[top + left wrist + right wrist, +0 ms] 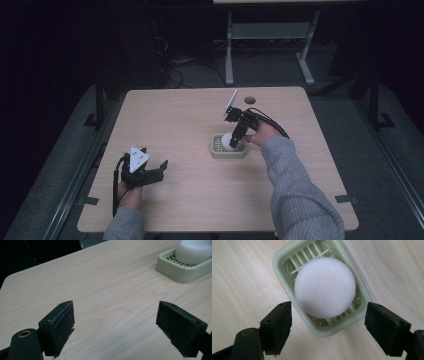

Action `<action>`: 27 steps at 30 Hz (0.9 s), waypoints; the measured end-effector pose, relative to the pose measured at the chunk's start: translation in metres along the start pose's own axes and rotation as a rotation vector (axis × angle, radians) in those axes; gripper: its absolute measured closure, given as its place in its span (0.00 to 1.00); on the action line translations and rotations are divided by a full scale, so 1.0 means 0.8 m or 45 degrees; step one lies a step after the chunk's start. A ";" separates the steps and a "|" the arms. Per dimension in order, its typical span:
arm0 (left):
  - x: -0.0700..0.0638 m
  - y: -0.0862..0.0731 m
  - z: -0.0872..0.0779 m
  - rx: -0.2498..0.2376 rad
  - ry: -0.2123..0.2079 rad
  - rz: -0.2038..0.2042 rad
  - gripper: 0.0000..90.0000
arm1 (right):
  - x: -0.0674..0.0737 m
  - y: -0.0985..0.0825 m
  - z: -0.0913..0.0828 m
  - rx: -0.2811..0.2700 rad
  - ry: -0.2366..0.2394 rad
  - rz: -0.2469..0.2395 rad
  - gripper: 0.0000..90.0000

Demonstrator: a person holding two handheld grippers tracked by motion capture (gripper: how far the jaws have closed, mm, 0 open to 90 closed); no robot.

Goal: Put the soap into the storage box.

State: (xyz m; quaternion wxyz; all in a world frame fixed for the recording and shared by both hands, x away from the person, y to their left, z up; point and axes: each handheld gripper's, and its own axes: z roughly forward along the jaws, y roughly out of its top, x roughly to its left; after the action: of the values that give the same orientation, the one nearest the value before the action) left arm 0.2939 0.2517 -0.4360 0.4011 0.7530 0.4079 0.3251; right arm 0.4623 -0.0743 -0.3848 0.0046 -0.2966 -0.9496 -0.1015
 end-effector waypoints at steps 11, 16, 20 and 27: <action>0.001 0.000 -0.001 0.008 0.003 0.005 0.16 | 0.003 -0.008 -0.011 -0.018 -0.009 -0.007 0.24; 0.001 0.000 -0.001 0.008 0.002 0.003 0.16 | 0.004 -0.014 -0.016 -0.022 -0.006 -0.004 0.24; 0.001 0.000 -0.001 0.004 0.002 0.001 0.16 | 0.005 -0.021 -0.018 -0.025 -0.003 0.003 0.24; 0.000 0.000 -0.001 0.005 0.004 0.002 0.16 | 0.006 -0.034 -0.023 -0.038 -0.002 0.017 0.24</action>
State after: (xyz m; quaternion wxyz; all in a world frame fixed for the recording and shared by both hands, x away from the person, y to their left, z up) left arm 0.2937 0.2523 -0.4358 0.3989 0.7536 0.4085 0.3257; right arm 0.4421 -0.0971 -0.3718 0.0000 -0.3029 -0.9460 -0.1154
